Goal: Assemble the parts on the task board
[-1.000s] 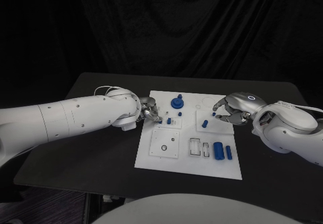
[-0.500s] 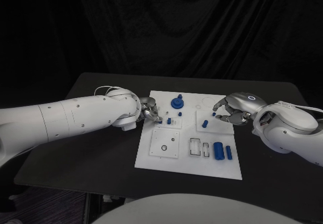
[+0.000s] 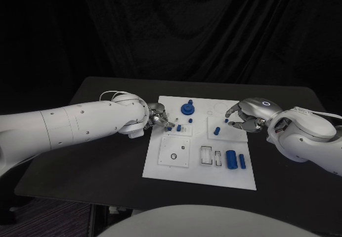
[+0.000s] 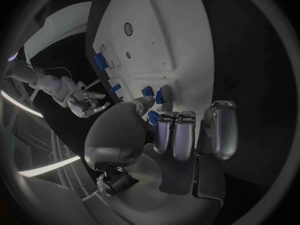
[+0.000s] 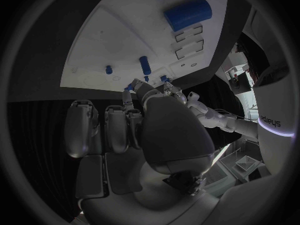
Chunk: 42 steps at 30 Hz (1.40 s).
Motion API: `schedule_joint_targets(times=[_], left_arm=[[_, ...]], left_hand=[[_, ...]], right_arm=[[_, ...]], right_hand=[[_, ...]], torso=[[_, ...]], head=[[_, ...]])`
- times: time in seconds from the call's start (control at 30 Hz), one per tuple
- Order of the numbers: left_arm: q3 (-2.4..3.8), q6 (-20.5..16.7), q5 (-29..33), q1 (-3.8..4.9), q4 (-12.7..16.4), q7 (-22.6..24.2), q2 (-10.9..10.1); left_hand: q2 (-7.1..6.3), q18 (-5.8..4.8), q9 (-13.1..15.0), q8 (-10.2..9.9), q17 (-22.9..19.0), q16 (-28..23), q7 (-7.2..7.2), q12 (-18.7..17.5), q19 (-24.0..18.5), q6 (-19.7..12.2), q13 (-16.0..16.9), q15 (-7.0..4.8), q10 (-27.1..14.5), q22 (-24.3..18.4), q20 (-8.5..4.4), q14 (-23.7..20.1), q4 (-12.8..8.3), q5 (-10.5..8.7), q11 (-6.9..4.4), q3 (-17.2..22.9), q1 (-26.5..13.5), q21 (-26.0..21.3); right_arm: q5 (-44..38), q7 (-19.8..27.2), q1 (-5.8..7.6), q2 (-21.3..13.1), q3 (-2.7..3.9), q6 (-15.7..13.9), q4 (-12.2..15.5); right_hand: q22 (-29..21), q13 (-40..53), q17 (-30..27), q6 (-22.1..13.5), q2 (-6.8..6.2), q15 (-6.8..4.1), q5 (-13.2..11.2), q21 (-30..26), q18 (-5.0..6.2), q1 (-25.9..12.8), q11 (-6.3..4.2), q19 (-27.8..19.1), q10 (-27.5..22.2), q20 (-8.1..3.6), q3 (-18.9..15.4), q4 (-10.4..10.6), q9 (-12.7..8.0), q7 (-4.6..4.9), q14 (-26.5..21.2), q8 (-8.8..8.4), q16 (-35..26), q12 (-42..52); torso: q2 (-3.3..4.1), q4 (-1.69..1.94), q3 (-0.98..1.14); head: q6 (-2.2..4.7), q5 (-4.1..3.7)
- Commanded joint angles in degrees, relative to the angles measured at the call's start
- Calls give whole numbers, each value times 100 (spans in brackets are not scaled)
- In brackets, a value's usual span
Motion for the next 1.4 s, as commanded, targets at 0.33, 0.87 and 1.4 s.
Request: schedule_joint_targets(times=[0.33, 0.87, 1.4], left_arm=[[-26, 233, 28, -51, -23, -27, 17], [-26, 178, 28, -56, -23, -117, 2], [-26, 53, 28, -57, 3, -17, -22]], left_hand=[[90, 86, -245, -120, 1509, 15, 74, -3, 3, 10, 1496, 68, 607, 1110, 71, 595, 184, -102, 68, -414, -66, -16], [464, 76, 215, 344, 1509, 15, -20, -3, 44, 62, 1496, 13, 607, 1127, 33, 595, 234, 75, -3, -889, -153, 52], [822, 64, 783, 835, 1509, 15, -121, -3, 82, 61, 1496, -56, 607, 1144, -31, 595, 240, 524, -88, -954, -210, 112]], right_arm=[[-19, -99, -15, -4, 3, 23, 7], [-19, -100, -16, -4, 3, 34, 6], [-19, -121, -19, -11, 3, 49, 12]], right_hand=[[1074, 672, 15, 45, -7, 9, 31, -28, 55, 52, -9, 39, -38, -3, 39, -6, -15, 9, 292, -22, -40, -40], [1074, 672, 15, 45, -7, 9, 31, -28, 55, 52, -9, 39, -38, -3, 39, -6, -15, 9, 292, -22, -40, -40], [1073, 669, 16, 50, 3, 11, 47, -34, 56, 58, -5, 38, -39, -1, 56, -10, -21, 12, 292, -21, -39, -43]], torso=[[1, -3, 1], [-1, 1, 0], [-3, 2, 2]], head=[[0, 10], [0, 17], [0, 19]])
